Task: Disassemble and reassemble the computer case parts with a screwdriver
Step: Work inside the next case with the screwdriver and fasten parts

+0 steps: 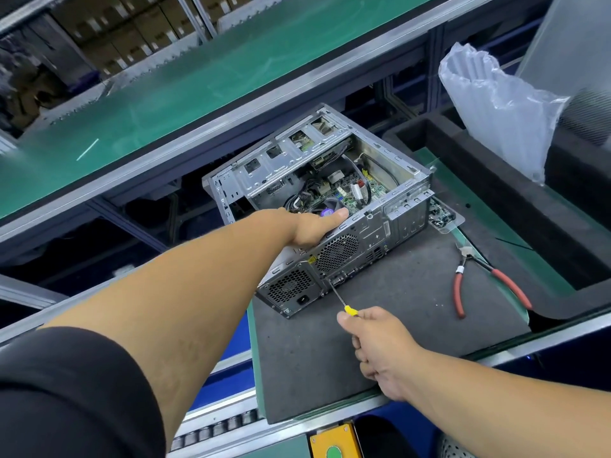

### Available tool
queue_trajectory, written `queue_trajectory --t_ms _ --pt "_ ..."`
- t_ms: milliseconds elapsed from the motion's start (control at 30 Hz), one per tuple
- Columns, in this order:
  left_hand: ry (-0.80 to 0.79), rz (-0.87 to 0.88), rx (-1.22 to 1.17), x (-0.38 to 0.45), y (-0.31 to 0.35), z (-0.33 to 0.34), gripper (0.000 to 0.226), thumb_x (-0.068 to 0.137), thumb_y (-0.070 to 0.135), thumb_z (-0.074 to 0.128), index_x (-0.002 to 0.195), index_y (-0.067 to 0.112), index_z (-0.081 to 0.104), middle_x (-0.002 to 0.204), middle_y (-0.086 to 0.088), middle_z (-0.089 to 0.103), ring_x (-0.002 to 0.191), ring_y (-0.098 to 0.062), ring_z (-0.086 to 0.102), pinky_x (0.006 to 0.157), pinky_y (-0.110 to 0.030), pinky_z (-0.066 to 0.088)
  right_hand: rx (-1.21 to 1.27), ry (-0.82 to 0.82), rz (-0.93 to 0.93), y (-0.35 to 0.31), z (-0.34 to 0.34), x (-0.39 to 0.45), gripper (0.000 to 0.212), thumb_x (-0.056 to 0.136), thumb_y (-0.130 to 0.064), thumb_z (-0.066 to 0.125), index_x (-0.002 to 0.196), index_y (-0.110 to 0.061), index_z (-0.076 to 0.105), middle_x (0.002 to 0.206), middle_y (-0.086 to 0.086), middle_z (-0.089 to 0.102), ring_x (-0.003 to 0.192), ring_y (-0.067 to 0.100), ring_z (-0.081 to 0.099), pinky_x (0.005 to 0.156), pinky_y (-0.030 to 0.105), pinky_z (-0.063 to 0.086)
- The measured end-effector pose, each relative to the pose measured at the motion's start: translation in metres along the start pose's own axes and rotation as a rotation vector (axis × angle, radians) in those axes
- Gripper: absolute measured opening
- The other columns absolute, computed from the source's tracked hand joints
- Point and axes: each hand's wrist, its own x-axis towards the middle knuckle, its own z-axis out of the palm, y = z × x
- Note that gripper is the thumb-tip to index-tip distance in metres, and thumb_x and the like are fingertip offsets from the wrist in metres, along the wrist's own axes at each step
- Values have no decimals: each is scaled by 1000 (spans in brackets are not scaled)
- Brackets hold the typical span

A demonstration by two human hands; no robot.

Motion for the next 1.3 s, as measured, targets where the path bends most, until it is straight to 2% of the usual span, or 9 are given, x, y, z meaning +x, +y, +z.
queue_trajectory --t_ms 133,333,500,700,867,1000,1133,1233,1300 --pt "-59 -1 -173 3 4 -1 117 77 96 7 161 17 26 170 -10 17 155 -32 17 122 -56 10 -30 6 -17 3 0 2 15 99 -27 68 101 -15 59 75 7 49 47 13 29 40 22 22" --pt "-145 4 -165 9 8 -8 127 64 103 6 163 24 17 170 -7 15 155 -30 18 123 -60 11 -12 32 -31 2 -1 5 22 99 -32 67 86 -18 57 77 8 53 48 15 26 41 21 21" --pt "-128 72 -207 13 12 -5 109 78 94 5 163 27 14 171 -6 12 156 -27 13 123 -55 7 -24 40 -18 5 -3 4 24 101 -37 63 91 -15 61 75 6 54 49 14 26 42 23 21" --pt "-158 91 -230 17 13 -3 104 78 96 7 163 35 5 172 -1 4 158 -27 6 123 -59 4 -45 29 28 4 -4 1 38 105 -47 52 100 -15 72 69 2 48 50 14 25 43 25 19" --pt "-144 104 -191 18 13 -3 98 80 94 6 161 40 5 172 -2 5 158 -28 6 123 -61 4 -17 18 8 1 0 -1 23 97 -35 70 98 -16 57 59 -1 39 47 13 21 44 24 16" --pt "-127 137 -186 18 13 -3 79 90 85 6 160 46 4 171 -2 9 157 -30 10 122 -59 6 10 37 12 1 0 -1 28 101 -39 64 91 -14 54 62 4 58 44 13 29 43 23 18" --pt "-151 131 -222 21 13 -1 87 90 86 8 162 39 8 171 -3 11 156 -29 11 123 -57 6 -24 -40 89 2 2 -2 46 108 -51 42 95 -12 63 65 5 69 43 11 36 42 21 22" --pt "-154 118 -236 23 14 0 95 87 89 9 163 33 9 171 -4 9 157 -29 9 124 -59 6 -42 -18 23 6 1 1 37 102 -51 56 91 -15 56 59 1 49 45 12 26 44 23 18" --pt "-152 109 -241 23 13 0 98 84 91 10 163 33 7 172 -4 7 157 -29 7 123 -60 4 -52 6 -29 8 -1 5 32 95 -38 72 87 -17 48 59 0 42 47 13 24 44 24 18"
